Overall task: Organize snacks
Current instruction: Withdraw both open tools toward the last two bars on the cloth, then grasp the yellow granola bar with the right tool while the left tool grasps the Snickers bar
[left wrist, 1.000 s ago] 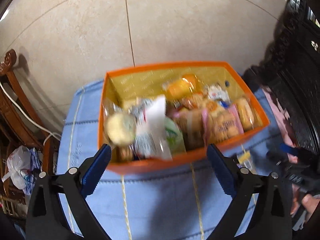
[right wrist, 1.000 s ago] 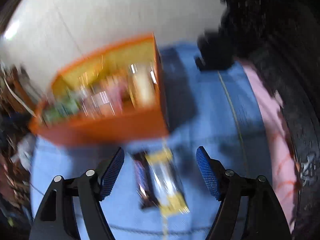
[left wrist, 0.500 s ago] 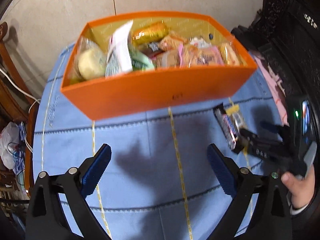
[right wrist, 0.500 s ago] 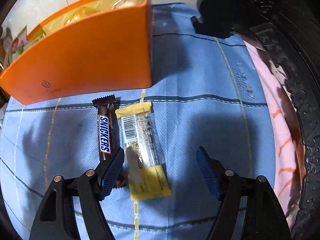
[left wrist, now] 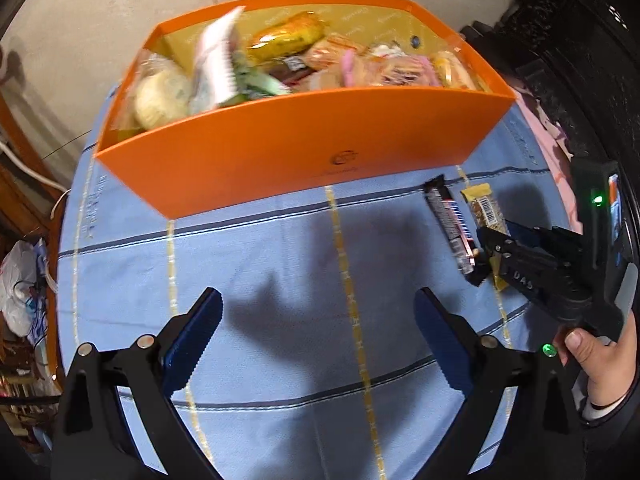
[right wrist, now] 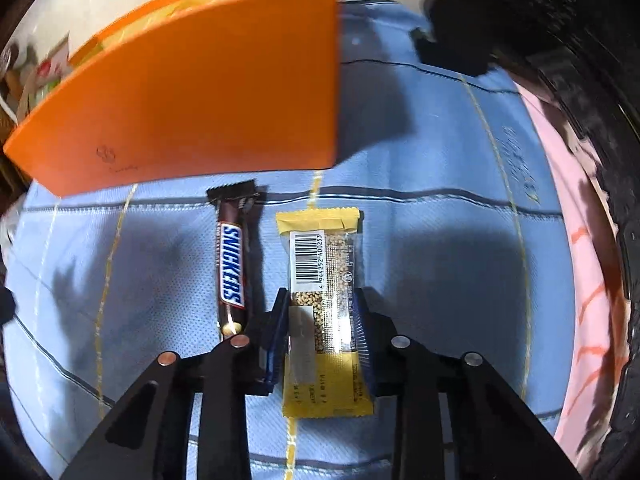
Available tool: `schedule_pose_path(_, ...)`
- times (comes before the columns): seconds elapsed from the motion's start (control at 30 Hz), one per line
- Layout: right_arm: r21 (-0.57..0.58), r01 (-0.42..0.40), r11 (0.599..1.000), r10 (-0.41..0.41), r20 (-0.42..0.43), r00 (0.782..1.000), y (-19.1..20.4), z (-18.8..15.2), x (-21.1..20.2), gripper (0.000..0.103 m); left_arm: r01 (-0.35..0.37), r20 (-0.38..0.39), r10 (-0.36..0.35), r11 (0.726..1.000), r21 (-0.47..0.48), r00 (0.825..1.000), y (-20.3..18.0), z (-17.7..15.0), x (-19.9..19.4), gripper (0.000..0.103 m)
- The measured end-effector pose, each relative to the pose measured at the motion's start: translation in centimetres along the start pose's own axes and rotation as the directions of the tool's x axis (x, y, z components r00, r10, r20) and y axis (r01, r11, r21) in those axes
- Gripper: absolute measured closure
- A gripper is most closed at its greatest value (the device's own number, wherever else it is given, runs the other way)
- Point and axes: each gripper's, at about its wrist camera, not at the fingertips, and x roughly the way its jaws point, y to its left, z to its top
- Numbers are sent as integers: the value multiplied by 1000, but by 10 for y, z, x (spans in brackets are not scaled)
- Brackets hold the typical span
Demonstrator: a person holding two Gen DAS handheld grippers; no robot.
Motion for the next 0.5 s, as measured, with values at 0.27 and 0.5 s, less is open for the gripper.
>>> schedule_pose_path(0.27, 112, -55, 992, 52, 34, 998, -33, -24, -25, 72, 59, -63, -58, 998, 30, 996, -52, 24, 31, 9)
schedule_pose_path(0.5, 153, -79, 985, 75, 32, 997, -44, -44, -34, 71, 60, -131, -64, 998, -35, 989, -90, 45, 74, 9)
